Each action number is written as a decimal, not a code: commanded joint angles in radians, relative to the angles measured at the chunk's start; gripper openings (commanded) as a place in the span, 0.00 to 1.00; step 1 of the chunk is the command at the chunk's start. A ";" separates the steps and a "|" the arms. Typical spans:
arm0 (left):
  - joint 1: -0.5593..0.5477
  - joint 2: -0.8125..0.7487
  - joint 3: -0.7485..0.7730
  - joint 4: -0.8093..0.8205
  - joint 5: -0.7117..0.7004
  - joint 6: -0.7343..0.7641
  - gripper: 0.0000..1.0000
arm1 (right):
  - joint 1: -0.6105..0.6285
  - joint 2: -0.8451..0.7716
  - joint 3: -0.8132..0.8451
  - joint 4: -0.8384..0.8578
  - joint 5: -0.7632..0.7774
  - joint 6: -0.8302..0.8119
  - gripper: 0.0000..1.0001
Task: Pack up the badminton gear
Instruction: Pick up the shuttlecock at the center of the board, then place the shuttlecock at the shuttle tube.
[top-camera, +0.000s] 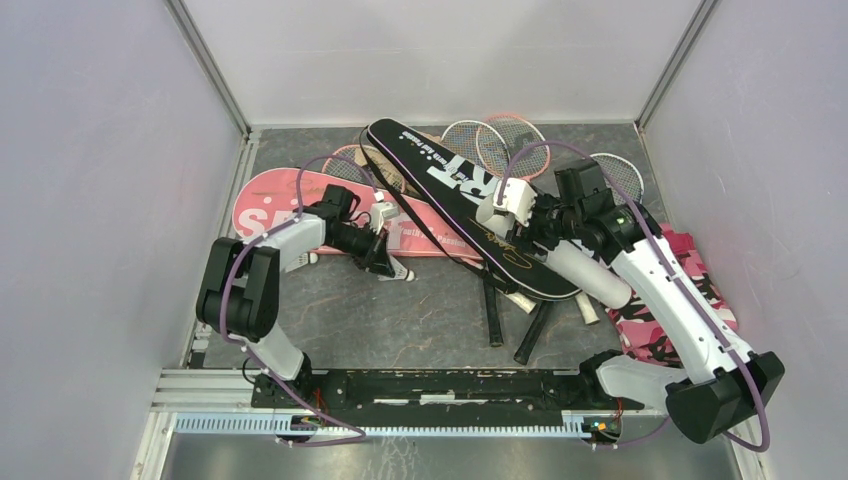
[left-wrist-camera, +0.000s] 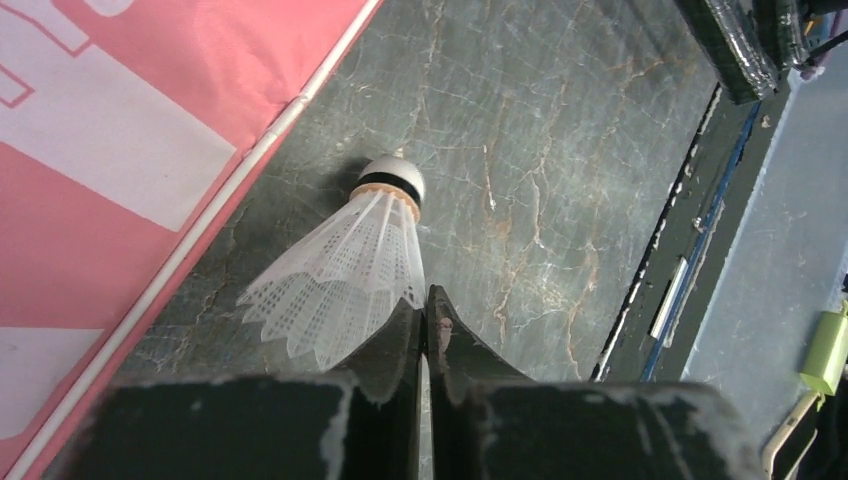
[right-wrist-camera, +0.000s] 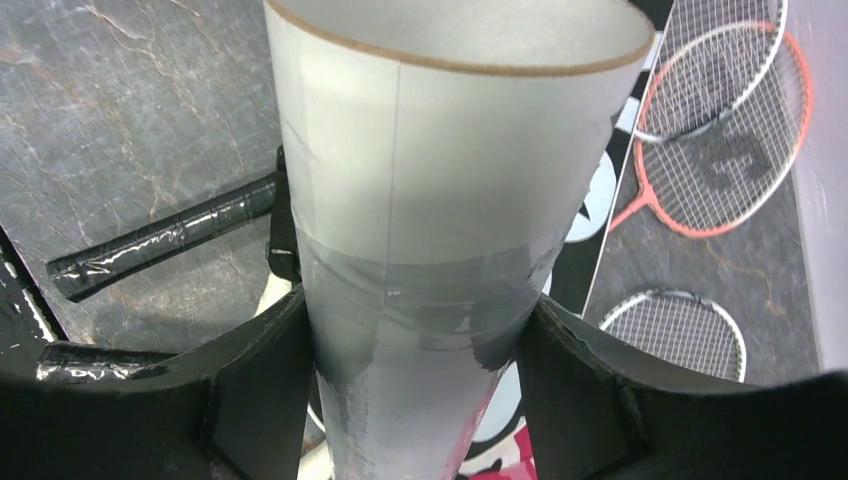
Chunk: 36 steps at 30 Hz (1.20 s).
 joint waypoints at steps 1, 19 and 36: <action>0.009 -0.049 0.060 -0.096 0.086 0.100 0.04 | -0.006 0.009 -0.009 0.093 -0.132 -0.057 0.17; -0.079 -0.348 0.382 -0.266 0.144 0.080 0.02 | -0.006 0.114 -0.057 0.049 -0.359 -0.188 0.13; -0.320 -0.203 0.438 -0.051 0.032 -0.098 0.02 | -0.005 0.090 -0.078 0.024 -0.403 -0.207 0.09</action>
